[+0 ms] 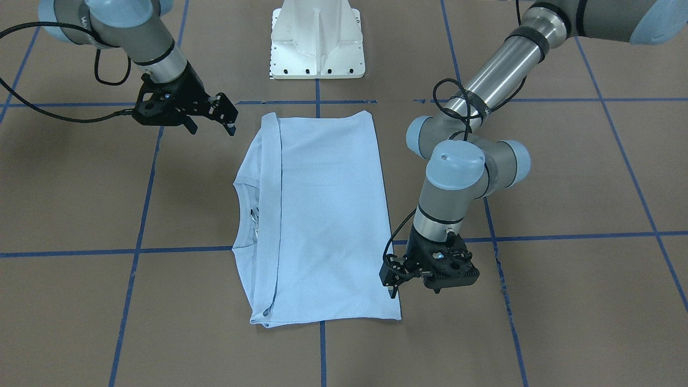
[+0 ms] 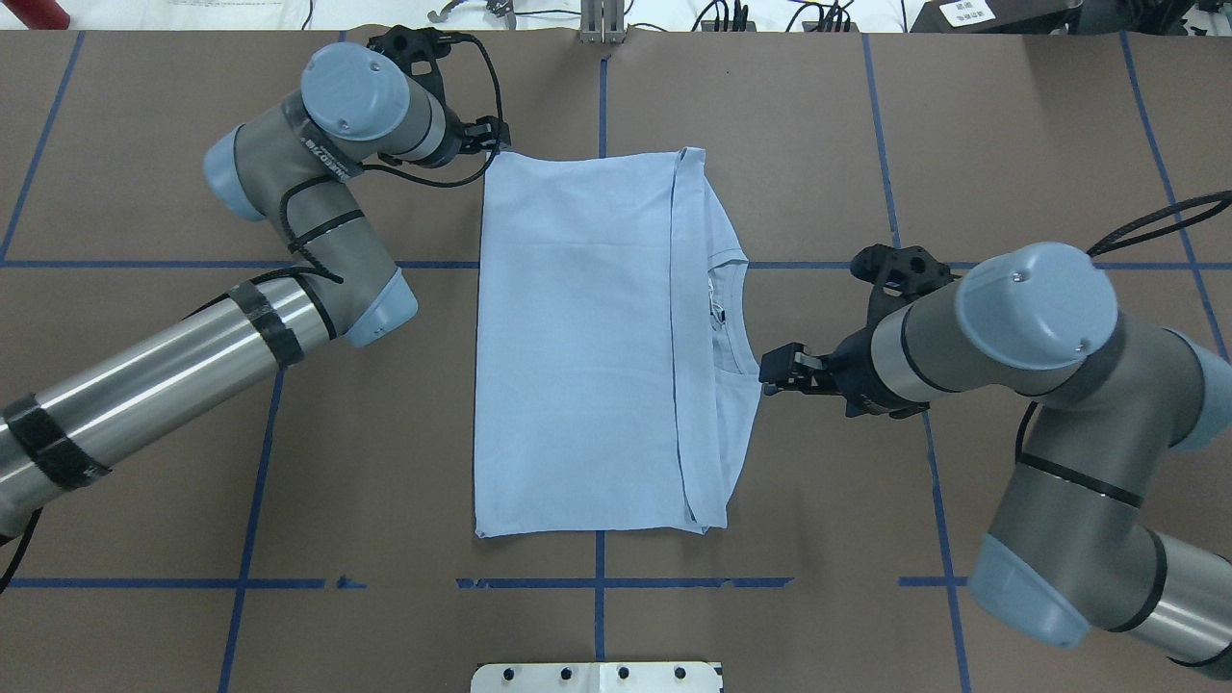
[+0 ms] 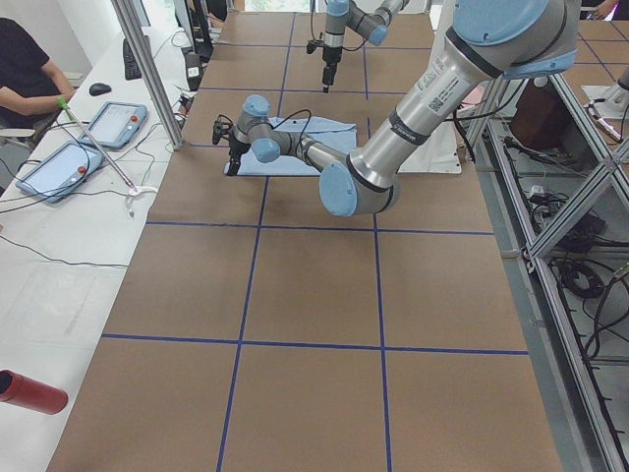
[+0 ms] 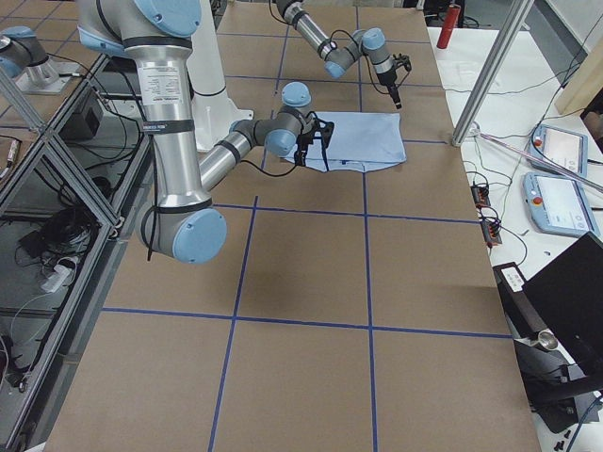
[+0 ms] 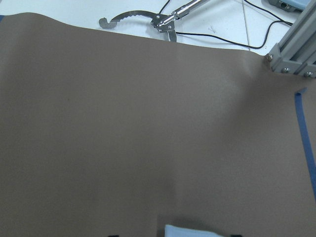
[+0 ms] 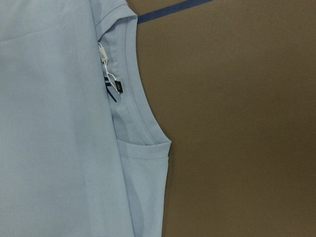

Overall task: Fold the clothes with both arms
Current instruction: 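Raise the left gripper away while the right gripper moves to the shirt's collar-side edge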

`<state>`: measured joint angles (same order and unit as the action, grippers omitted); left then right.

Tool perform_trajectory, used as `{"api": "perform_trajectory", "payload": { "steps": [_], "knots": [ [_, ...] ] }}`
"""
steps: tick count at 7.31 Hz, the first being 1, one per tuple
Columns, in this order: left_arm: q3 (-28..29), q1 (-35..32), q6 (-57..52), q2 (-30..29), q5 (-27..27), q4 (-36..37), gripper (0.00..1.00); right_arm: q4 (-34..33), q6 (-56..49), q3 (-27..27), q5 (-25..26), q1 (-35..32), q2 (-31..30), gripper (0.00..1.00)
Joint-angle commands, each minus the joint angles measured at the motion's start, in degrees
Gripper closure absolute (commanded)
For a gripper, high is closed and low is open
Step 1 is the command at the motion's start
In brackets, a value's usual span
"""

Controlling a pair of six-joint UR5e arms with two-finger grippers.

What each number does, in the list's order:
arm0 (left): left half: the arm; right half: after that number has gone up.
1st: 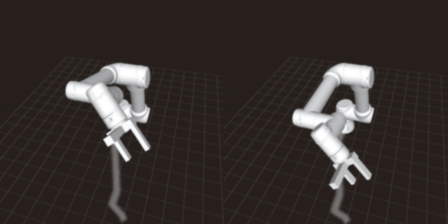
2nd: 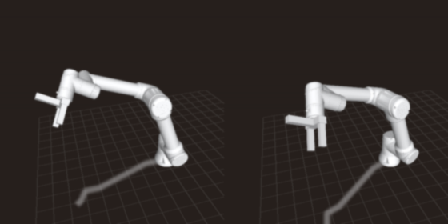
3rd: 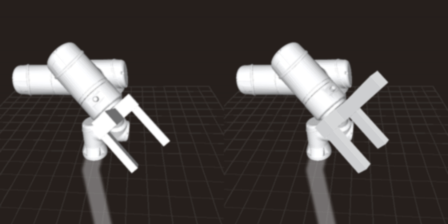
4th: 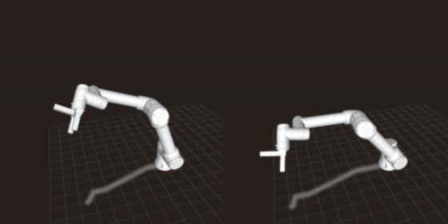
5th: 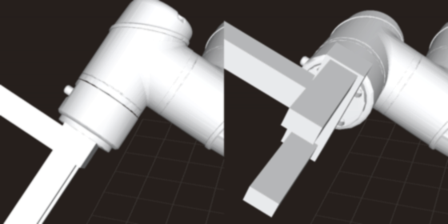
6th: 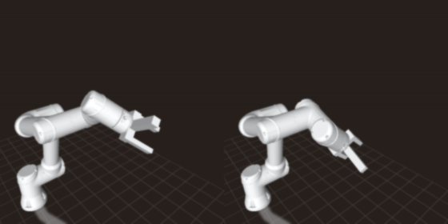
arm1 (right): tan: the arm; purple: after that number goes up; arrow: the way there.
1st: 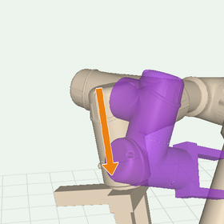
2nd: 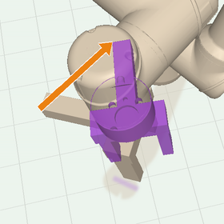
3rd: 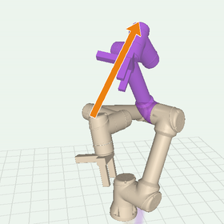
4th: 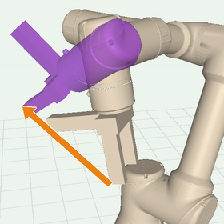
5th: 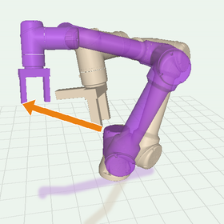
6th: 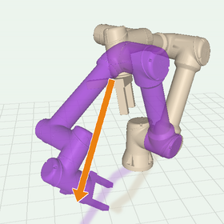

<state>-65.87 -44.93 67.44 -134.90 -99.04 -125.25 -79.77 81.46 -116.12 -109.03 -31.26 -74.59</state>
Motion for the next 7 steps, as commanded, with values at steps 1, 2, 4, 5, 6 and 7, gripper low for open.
{"api": "perform_trajectory", "payload": {
  "steps": [1,2,4,5,6,7],
  "knots": [
    [-12.5,-0.2,-7.5,7.8,-0.6,5.4,0.00,-8.4,-5.8,2.7,7.8,5.9,8.2,0.00],
    [-17.0,-0.1,-7.9,10.4,-0.7,6.8,0.00,-8.3,-7.3,6.2,9.0,6.9,11.6,0.00],
    [-23.3,0.3,-7.8,11.3,-4.7,12.2,0.00,-8.4,-18.2,7.8,10.2,8.0,13.2,0.00],
    [-25.5,0.5,-7.8,13.6,-5.0,12.1,0.00,-8.5,-21.6,7.7,10.2,8.1,13.1,0.00],
    [-25.6,0.5,-7.8,13.8,-5.5,12.1,0.00,-8.8,-22.6,7.7,11.5,9.5,13.1,0.00],
    [-25.5,0.5,-7.7,13.9,-5.6,12.1,0.00,-9.7,-22.8,7.6,12.6,10.5,13.2,0.00]
  ]
}}
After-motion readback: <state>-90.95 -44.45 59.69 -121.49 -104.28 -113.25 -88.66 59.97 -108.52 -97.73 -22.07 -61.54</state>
